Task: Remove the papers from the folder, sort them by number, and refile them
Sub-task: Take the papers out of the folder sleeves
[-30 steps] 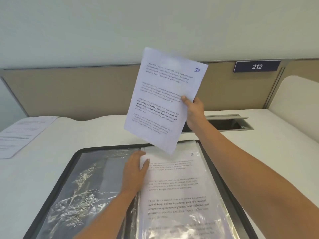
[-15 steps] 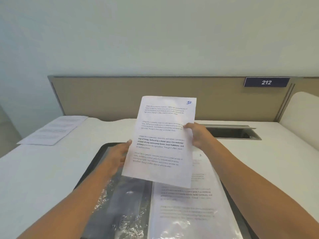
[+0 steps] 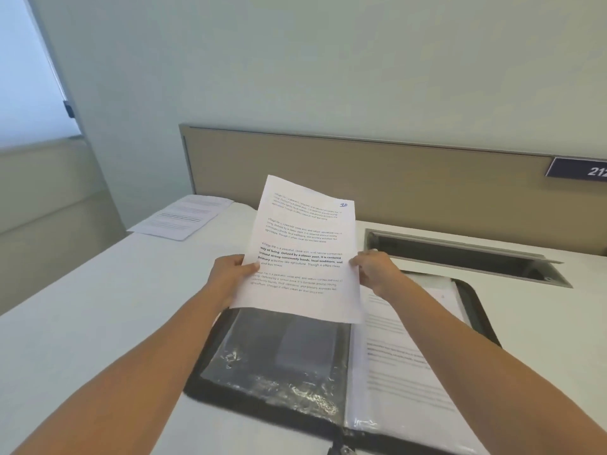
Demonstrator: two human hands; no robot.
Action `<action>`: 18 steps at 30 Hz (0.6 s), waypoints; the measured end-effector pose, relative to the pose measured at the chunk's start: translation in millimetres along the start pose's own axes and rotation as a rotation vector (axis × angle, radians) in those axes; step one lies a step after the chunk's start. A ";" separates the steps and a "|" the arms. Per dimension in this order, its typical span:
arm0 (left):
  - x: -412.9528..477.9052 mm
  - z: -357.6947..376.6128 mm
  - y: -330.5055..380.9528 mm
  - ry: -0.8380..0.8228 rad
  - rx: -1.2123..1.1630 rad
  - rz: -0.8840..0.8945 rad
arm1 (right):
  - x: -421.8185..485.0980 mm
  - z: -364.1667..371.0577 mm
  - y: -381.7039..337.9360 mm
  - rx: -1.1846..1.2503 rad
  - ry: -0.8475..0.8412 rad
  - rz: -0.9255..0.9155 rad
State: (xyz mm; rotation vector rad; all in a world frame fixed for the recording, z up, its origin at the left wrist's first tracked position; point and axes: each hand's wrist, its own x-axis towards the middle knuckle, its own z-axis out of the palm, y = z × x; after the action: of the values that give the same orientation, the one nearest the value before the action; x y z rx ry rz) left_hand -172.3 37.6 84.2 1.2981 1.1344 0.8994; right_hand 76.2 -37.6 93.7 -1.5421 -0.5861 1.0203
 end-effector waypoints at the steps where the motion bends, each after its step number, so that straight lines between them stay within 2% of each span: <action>1: 4.8 -11.1 -0.9 0.012 0.006 -0.005 | 3.2 12.1 3.8 -0.002 -0.004 -0.004; 12: 83.7 -167.7 -5.9 0.093 0.049 -0.090 | 40.4 180.4 20.1 -0.039 0.030 0.026; 18: 148.7 -256.0 -14.4 0.110 0.129 -0.102 | 68.4 274.0 23.5 0.071 0.069 0.040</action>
State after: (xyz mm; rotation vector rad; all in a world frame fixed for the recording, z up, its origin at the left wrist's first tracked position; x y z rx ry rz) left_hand -384.5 244.1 70.5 1.2950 1.3517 0.8412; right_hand -126.6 156.7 55.9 -1.5250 -0.4679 1.0036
